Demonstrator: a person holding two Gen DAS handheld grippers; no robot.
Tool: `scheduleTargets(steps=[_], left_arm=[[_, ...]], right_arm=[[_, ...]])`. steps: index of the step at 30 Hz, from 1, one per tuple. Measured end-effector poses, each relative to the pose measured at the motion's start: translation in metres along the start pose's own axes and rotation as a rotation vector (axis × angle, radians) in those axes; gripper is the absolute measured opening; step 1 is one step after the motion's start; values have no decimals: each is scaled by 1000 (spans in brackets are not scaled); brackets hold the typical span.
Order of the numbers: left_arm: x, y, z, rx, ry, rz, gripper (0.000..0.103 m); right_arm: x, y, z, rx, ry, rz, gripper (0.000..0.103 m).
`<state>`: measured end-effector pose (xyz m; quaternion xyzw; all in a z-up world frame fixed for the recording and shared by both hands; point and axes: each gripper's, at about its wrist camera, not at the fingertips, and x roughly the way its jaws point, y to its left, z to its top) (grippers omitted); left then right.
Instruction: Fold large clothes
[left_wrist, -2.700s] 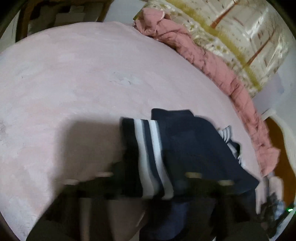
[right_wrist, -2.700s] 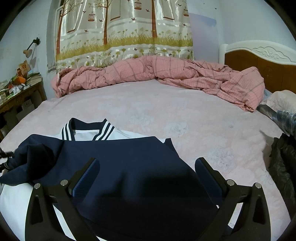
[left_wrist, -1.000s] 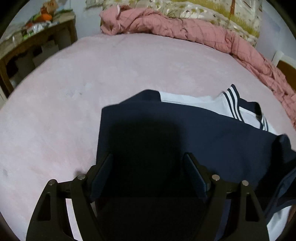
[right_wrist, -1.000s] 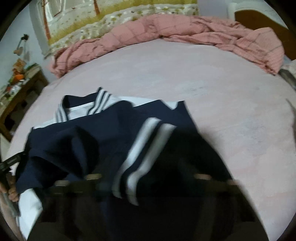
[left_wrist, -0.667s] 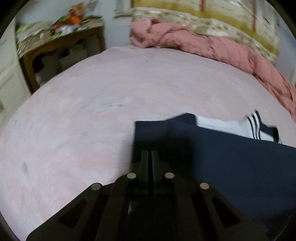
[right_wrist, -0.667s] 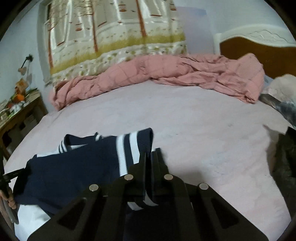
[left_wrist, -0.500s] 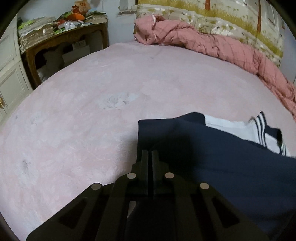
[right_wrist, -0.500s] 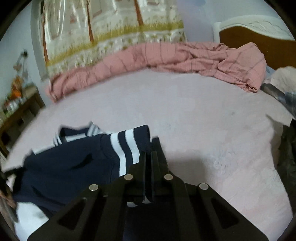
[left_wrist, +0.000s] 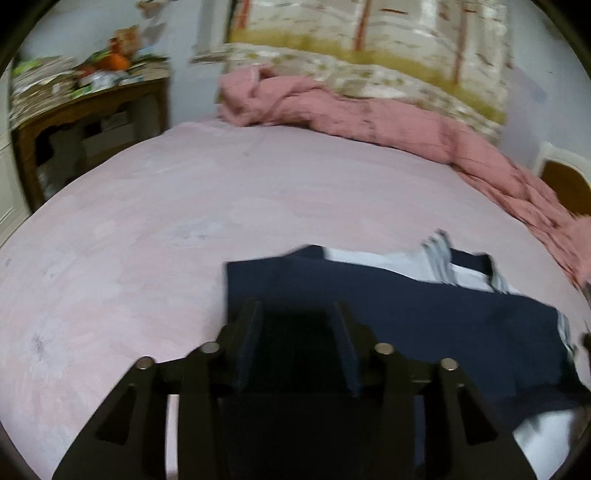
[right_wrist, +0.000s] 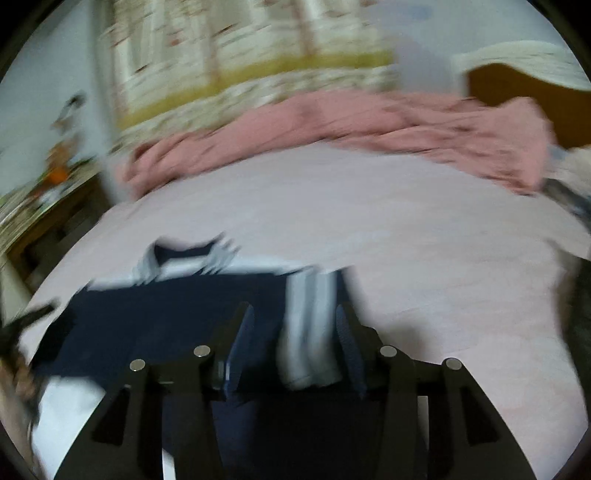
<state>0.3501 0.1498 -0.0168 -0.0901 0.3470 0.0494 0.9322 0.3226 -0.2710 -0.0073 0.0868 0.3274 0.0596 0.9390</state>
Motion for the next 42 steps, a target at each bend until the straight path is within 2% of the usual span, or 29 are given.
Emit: scheduleTargets(steps=[1, 2, 4, 5, 7, 8, 9, 10, 11, 12, 14, 17, 20, 23, 25, 27, 29, 31, 32, 33, 35, 36, 37, 38, 42], left_arm=[[-5, -4, -2, 13, 10, -12, 67], [-8, -8, -6, 24, 21, -25, 73], [-7, -10, -17, 45, 69, -37, 73], [1, -7, -22, 46, 100, 1, 73], [30, 12, -27, -36, 205, 102, 71], [36, 23, -28, -90, 226, 82, 71], [33, 32, -27, -120, 210, 54, 69], [28, 38, -25, -130, 183, 101, 68], [24, 43, -24, -127, 156, 204, 68], [24, 46, -24, -126, 150, 255, 68], [24, 52, -25, -145, 153, 201, 66], [13, 49, -25, -135, 110, 158, 63], [-13, 34, -26, -88, 5, 102, 63], [-56, 16, -34, -29, -135, 27, 66], [-85, 7, -48, -10, -185, -62, 71], [-113, -4, -62, 20, -219, -113, 73], [-137, -12, -75, 36, -264, -83, 78], [-162, -20, -92, 47, -308, -64, 81], [-173, -24, -98, 59, -323, -77, 84], [-184, -29, -106, 71, -341, -80, 85], [-203, -35, -120, 95, -386, -66, 99], [-209, -38, -127, 111, -406, -57, 102], [-215, -41, -134, 126, -427, -45, 103], [-221, -43, -142, 136, -439, -35, 103], [-226, -48, -162, 161, -439, -18, 103]], right_arm=[[6, 9, -4, -32, 44, 34, 49], [11, 14, -6, -52, 72, 38, 49], [24, 25, -12, -104, 153, -3, 49], [29, 26, -14, -116, 177, -24, 49], [34, 20, -16, -98, 199, -72, 47], [35, 16, -16, -93, 193, -135, 42], [36, 13, -16, -99, 187, -197, 49], [38, 10, -18, -98, 189, -215, 49], [39, 7, -18, -91, 192, -227, 49], [38, 5, -18, -81, 190, -225, 49], [36, -2, -16, -59, 181, -205, 49], [26, -6, -13, -31, 142, -206, 51], [12, -10, -10, -8, 84, -177, 51], [-17, -9, -15, 5, -19, -182, 52], [-43, -11, -25, 31, -77, -125, 56], [-76, -16, -42, 73, -130, -17, 70], [-100, -17, -58, 77, -165, 22, 72], [-123, -16, -75, 56, -168, 8, 73], [-133, -14, -83, 43, -169, 3, 77], [-143, -12, -90, 31, -173, 0, 87], [-163, -9, -104, 10, -188, -6, 93], [-172, -7, -111, -3, -194, -13, 94], [-181, -3, -119, -21, -200, -24, 96], [-187, 1, -126, -38, -204, -34, 103], [-209, 18, -158, -125, -203, -72, 103]])
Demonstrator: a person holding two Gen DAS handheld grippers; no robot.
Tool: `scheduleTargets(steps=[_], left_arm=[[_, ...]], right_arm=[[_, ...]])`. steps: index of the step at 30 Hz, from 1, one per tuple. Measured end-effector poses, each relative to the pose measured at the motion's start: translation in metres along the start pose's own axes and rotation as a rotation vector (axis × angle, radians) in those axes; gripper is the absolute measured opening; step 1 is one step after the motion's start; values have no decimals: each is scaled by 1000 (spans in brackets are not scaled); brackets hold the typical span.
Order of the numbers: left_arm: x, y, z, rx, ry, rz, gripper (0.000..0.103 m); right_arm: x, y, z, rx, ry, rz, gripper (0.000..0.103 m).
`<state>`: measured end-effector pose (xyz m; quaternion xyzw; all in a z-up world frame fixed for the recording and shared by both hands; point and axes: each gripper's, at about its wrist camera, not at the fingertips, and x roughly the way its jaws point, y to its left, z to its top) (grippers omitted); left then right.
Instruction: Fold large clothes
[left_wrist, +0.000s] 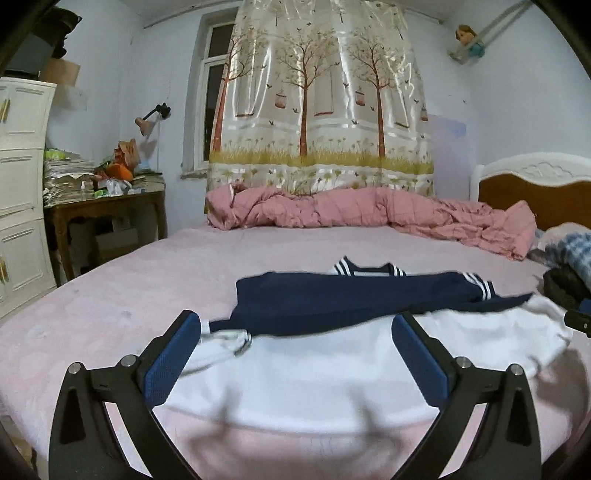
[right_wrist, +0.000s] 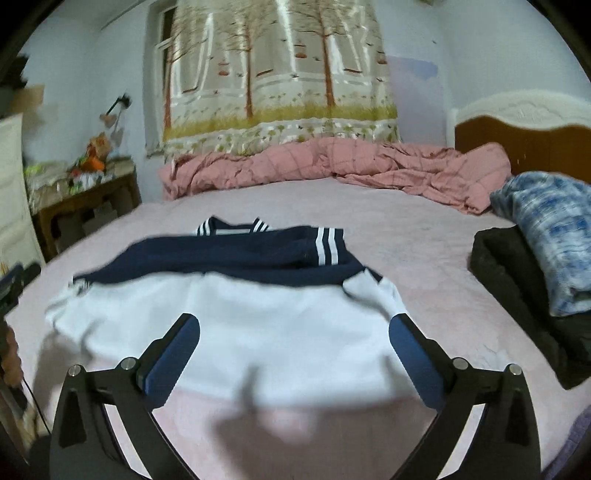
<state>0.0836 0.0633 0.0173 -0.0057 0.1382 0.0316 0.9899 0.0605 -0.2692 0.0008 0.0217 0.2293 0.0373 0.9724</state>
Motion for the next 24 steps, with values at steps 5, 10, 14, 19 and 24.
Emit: scheduleTargets(steps=[5, 10, 14, 19, 24], left_arm=[[-13, -7, -12, 9, 39, 3, 103], [-29, -15, -20, 57, 60, 23, 103], [-29, -15, -29, 80, 75, 39, 103], [-22, -17, -43, 104, 105, 30, 103], [-8, -21, -55, 123, 140, 16, 103]], right_arm=[[-15, 16, -14, -43, 7, -40, 103], [-26, 22, -17, -62, 6, -35, 103], [-27, 26, -19, -85, 15, -46, 103], [-20, 27, -27, -95, 48, -50, 103], [-5, 26, -36, -96, 97, -60, 103]])
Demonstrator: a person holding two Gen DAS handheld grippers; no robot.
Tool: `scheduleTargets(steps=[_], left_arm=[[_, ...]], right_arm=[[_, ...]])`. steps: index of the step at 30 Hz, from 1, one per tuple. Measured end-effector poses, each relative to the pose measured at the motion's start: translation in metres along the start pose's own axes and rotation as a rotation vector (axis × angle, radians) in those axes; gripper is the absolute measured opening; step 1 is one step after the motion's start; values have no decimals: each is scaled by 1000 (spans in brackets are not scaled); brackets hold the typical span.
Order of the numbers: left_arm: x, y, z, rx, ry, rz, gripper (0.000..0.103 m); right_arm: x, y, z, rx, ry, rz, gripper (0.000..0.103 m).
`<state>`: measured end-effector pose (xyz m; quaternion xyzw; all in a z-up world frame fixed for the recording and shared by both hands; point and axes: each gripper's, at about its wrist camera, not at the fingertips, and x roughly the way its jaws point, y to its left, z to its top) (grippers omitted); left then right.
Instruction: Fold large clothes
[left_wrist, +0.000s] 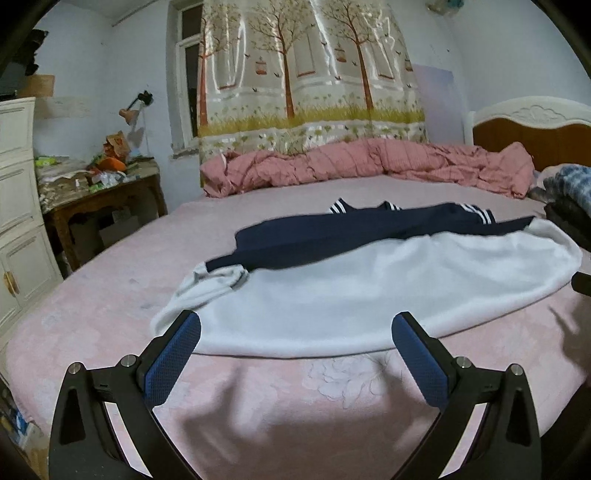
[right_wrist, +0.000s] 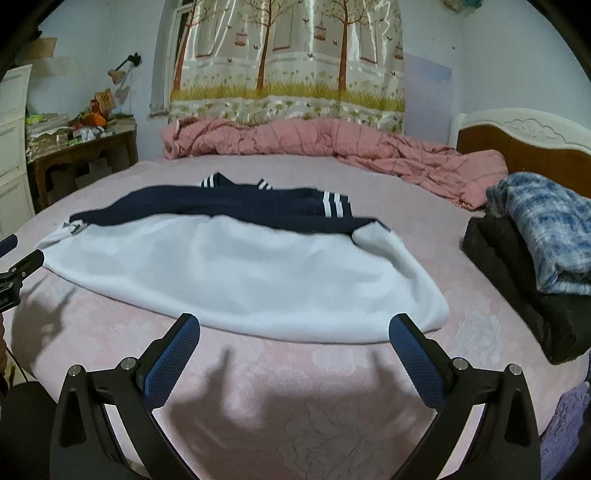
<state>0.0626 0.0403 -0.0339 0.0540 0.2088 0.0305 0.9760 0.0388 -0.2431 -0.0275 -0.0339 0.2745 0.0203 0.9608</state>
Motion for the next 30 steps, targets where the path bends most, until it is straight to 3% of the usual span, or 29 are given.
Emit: scheduleTargets(steps=[4, 7, 11, 15, 19, 23, 25, 27, 28, 29, 30], left_arm=[[15, 8, -6, -96, 82, -171, 103], [22, 25, -6, -195, 109, -213, 103], [50, 47, -9, -361, 234, -311, 102], [65, 44, -9, -353, 259, -335, 101], [79, 51, -3, -456, 295, -354, 102], [104, 53, 10, -495, 363, -280, 102], [114, 47, 15, -470, 387, -225, 102], [115, 42, 17, -438, 378, -144, 76], [113, 41, 17, -424, 368, -88, 37], [111, 41, 16, -426, 357, -100, 14], [108, 43, 16, -435, 329, -165, 8]], right_arm=[[14, -8, -8, 60, 63, 79, 103], [29, -23, -16, 193, 136, 203, 103], [46, -39, -18, 326, 154, 246, 103], [65, -42, -9, 392, 173, 295, 103], [81, -37, -3, 393, 164, 272, 103], [93, -31, 3, 365, 159, 216, 102], [96, -35, 7, 386, 152, 200, 94], [104, -42, 9, 416, 164, 144, 69], [107, -45, 10, 426, 169, 119, 62], [109, -47, 11, 436, 172, 114, 54], [110, -49, 12, 445, 171, 115, 42]])
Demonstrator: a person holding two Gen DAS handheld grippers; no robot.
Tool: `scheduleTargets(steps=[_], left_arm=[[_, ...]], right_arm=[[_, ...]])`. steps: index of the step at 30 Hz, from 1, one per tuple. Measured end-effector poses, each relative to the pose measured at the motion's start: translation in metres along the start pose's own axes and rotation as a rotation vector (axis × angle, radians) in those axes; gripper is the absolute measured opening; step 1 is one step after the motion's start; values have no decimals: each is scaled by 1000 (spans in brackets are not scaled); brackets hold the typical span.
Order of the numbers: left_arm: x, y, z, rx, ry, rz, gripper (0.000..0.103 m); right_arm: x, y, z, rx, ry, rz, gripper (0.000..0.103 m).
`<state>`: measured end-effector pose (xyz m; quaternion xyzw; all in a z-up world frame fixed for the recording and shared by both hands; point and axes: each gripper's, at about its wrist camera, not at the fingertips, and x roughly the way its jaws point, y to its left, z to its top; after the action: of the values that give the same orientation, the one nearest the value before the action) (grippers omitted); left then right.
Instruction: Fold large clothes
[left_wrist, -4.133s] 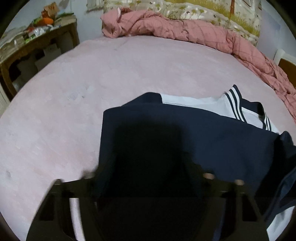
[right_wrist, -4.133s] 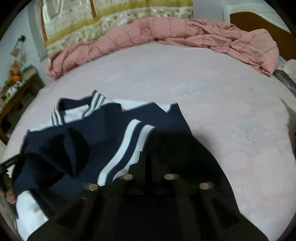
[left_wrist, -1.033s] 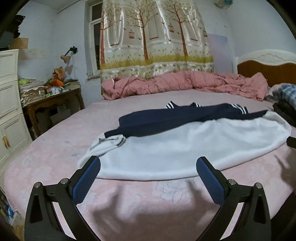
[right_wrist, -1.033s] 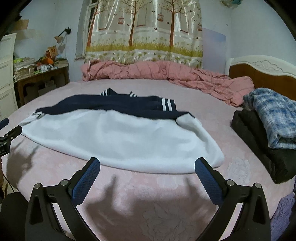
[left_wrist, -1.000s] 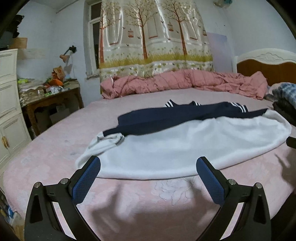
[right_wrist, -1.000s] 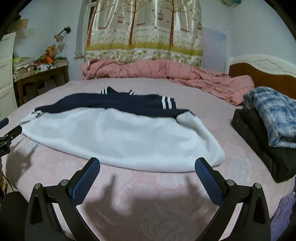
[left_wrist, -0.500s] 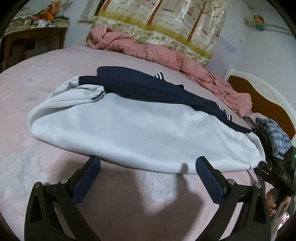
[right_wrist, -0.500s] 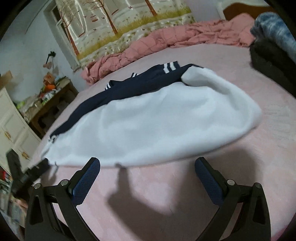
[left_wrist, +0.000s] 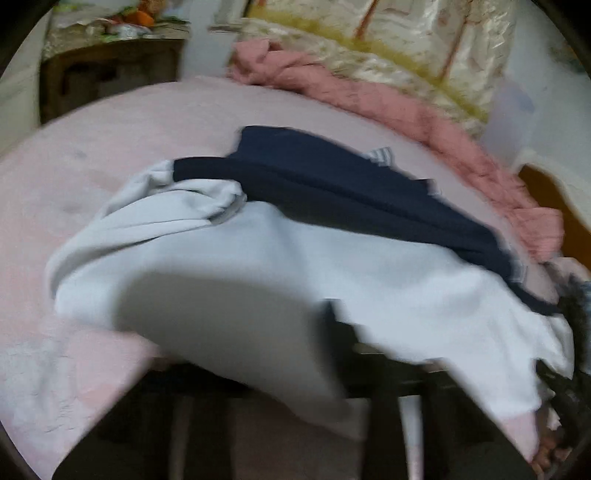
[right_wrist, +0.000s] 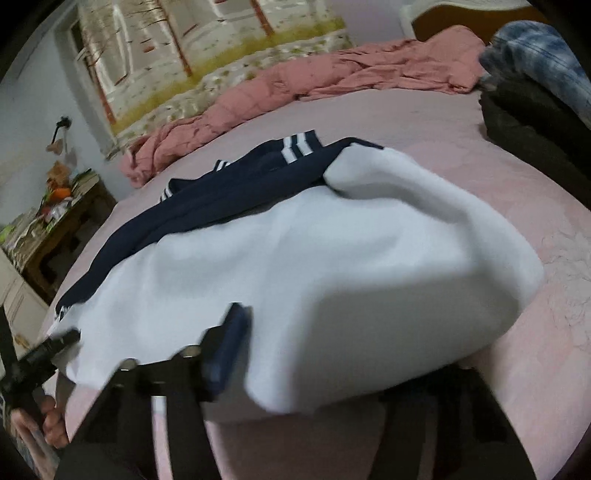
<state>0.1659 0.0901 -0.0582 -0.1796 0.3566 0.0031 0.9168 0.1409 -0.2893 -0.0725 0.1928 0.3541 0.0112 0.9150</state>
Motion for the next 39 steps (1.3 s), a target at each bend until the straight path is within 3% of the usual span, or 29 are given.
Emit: scheduleTargets(steps=[3, 5, 13, 16, 19, 21, 23, 29, 33, 39], left_arm=[[-25, 4, -8, 33, -102, -67, 7], [-36, 6, -14, 37, -122, -84, 6], [-79, 24, -47, 26, -150, -115, 6], [-85, 18, -50, 70, -144, -101, 8], [-77, 13, -55, 122, -116, -57, 14], [-76, 14, -59, 142, -107, -45, 25], [-74, 15, -64, 170, -95, -45, 49], [-78, 3, -87, 232, -103, -33, 84], [-79, 0, -95, 207, -111, -61, 93], [-75, 9, -84, 102, -96, -170, 97]], right_arm=[[-7, -4, 0, 0, -26, 20, 23], [-17, -2, -4, -18, -60, 25, 20], [-79, -7, -41, -99, -147, 84, 18], [-92, -4, -56, -151, -156, 61, 19], [-87, -4, -61, -159, -134, 32, 22], [-85, -11, -60, -123, -115, 51, 25], [-83, -16, -60, -109, -104, 63, 32], [-87, -23, -69, -116, -94, 45, 57], [-94, -23, -76, -150, -87, 40, 74], [-97, -16, -85, -229, -81, 27, 79]])
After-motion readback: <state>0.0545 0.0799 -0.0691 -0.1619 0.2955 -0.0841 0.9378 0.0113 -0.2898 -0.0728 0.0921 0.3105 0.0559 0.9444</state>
